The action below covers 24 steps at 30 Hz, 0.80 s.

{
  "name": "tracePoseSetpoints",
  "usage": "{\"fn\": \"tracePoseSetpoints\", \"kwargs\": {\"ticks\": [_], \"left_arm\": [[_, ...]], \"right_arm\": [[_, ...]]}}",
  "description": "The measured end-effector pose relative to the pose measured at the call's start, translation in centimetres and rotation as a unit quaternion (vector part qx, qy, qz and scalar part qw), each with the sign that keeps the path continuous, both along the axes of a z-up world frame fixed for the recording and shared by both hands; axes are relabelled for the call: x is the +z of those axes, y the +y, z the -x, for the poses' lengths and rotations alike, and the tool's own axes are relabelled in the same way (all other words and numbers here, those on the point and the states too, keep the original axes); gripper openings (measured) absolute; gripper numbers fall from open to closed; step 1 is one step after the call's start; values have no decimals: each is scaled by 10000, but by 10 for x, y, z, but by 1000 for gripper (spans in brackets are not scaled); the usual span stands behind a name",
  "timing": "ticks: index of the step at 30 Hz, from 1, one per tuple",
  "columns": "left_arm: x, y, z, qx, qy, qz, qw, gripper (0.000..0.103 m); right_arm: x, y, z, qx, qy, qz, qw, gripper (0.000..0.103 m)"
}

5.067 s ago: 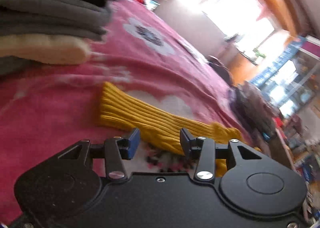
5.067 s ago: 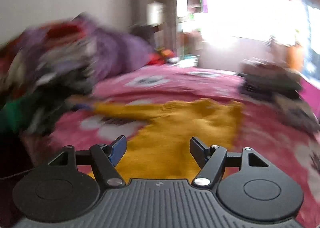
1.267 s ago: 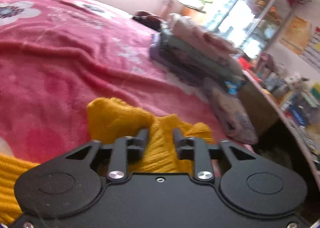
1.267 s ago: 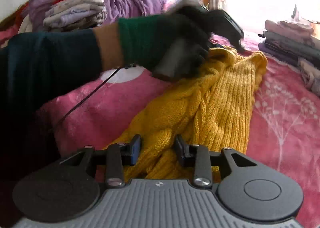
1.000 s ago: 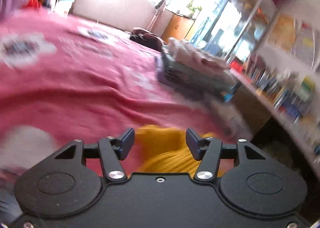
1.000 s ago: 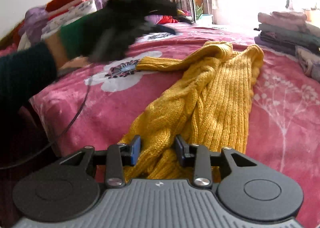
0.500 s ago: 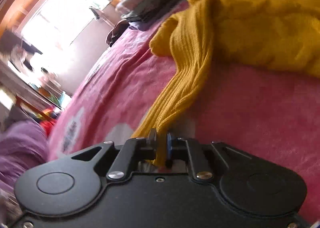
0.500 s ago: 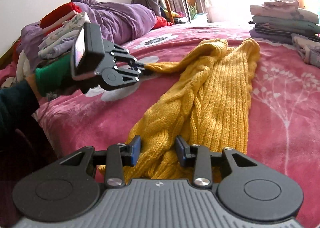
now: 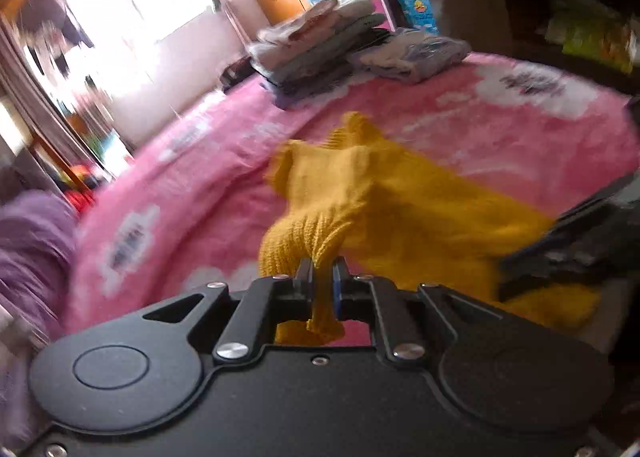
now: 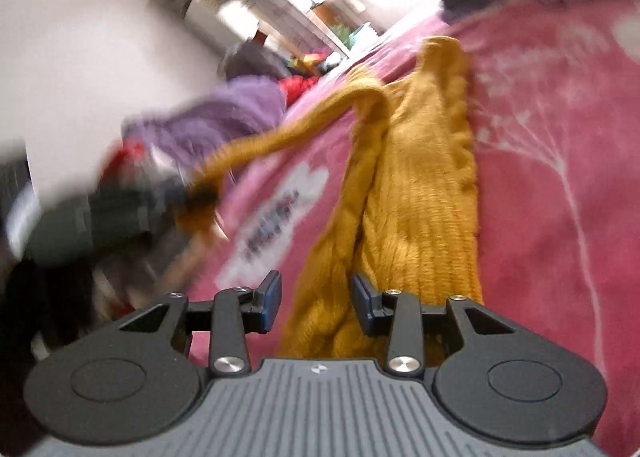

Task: Fold clothes
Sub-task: 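Lay the sleeve along the folded body with the left tool and open the right tool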

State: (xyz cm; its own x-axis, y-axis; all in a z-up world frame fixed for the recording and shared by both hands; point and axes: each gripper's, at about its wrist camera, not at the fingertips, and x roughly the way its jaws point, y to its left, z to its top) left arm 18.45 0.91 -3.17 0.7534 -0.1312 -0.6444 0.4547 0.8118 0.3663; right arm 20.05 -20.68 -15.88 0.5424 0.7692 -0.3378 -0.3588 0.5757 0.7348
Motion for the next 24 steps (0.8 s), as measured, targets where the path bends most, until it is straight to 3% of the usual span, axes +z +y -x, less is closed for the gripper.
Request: {"fn": "tracePoseSetpoints", "kwargs": {"ticks": [4,7,11,16,18,20,24], "left_arm": [[-15,-28,-2,39,484,247,9985,6],[-24,-41,2,210,849,571,9945,6],[-35,-42,10,587,1191,1152,9844,6],[-42,-52,9,716,1237,1302,9811,7],[-52,-53,5,579,1437,1556,9756,18],[-54,-47,5,534,1552,1995,9661,41],[-42,-23,13,158,1780,2648,9476,43]], "right_arm": [[-5,-27,-2,-288,307,-1133,9927,41],[-5,-34,-1,-374,321,-1382,9892,41],[-3,-34,-6,-378,279,-1408,9889,41],[-4,-31,-11,-492,223,-1279,9903,41],[-3,-30,-12,-589,173,-1217,9907,41],[0,-29,-14,-653,51,-1079,9920,41],[9,-26,-16,-791,-337,-671,9940,41]]}}
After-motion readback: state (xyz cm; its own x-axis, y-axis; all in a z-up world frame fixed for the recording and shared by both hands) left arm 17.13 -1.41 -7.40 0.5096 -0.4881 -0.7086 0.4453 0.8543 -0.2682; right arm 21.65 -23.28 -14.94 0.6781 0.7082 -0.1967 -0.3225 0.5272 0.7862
